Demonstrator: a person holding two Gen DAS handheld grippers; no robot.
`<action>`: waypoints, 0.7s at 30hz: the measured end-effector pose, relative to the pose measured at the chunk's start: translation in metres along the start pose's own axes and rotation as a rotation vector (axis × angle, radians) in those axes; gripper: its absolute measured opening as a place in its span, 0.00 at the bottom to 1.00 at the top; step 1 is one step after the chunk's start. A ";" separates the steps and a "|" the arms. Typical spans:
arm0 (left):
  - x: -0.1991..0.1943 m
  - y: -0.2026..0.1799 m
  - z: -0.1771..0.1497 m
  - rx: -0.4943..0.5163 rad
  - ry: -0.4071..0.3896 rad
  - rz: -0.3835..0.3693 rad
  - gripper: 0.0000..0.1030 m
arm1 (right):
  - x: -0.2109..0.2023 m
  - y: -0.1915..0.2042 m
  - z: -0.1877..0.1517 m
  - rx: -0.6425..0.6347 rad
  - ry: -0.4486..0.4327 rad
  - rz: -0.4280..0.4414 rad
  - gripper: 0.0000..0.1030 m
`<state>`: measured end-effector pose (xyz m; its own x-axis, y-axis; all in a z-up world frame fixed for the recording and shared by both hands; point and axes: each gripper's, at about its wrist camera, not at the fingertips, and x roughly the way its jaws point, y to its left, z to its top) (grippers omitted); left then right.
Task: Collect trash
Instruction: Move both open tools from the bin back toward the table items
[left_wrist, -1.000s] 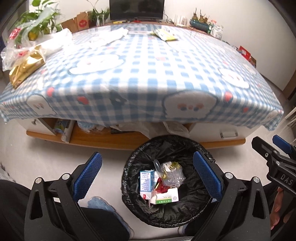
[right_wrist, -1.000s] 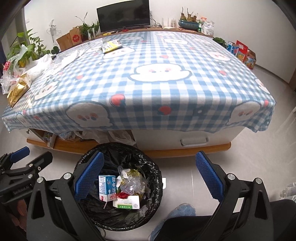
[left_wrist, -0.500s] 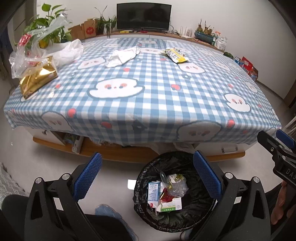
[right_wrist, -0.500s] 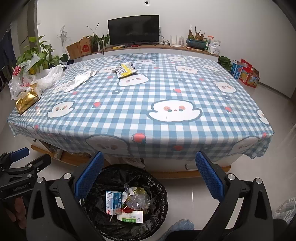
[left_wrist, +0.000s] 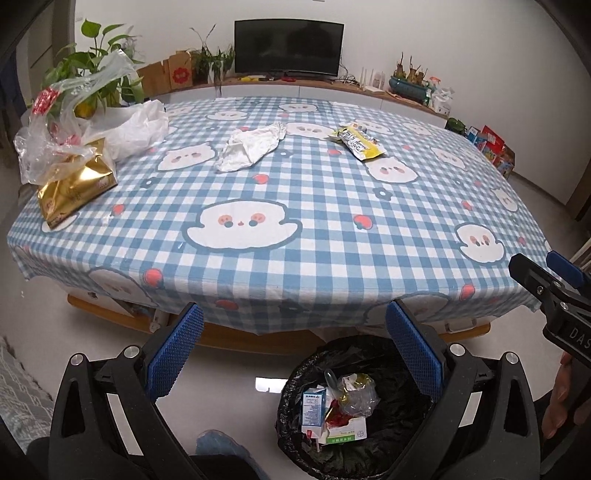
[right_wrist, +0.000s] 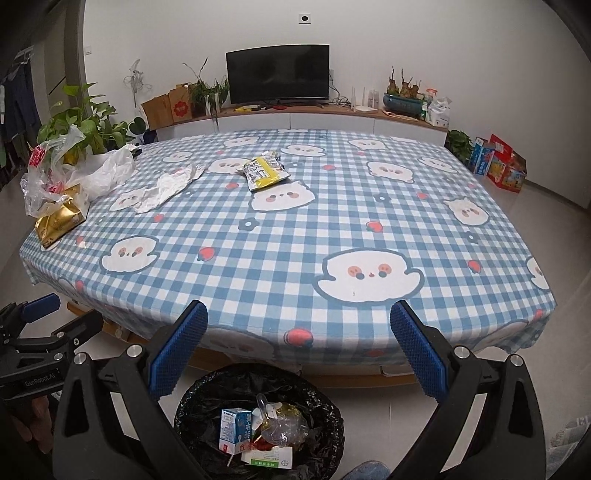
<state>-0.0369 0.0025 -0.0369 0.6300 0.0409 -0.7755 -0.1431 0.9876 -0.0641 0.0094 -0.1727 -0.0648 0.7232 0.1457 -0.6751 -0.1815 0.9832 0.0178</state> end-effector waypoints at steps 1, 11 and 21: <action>0.002 0.002 0.003 -0.006 -0.003 -0.005 0.94 | 0.001 0.001 0.003 -0.003 -0.002 -0.001 0.92; 0.017 0.011 0.041 -0.015 -0.018 0.010 0.94 | 0.023 0.013 0.040 -0.019 -0.022 0.026 0.92; 0.040 0.026 0.098 -0.041 -0.024 0.023 0.94 | 0.062 0.027 0.098 -0.057 -0.027 0.050 0.92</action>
<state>0.0593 0.0451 -0.0077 0.6444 0.0673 -0.7617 -0.1883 0.9794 -0.0728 0.1150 -0.1266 -0.0339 0.7301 0.1978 -0.6541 -0.2547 0.9670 0.0081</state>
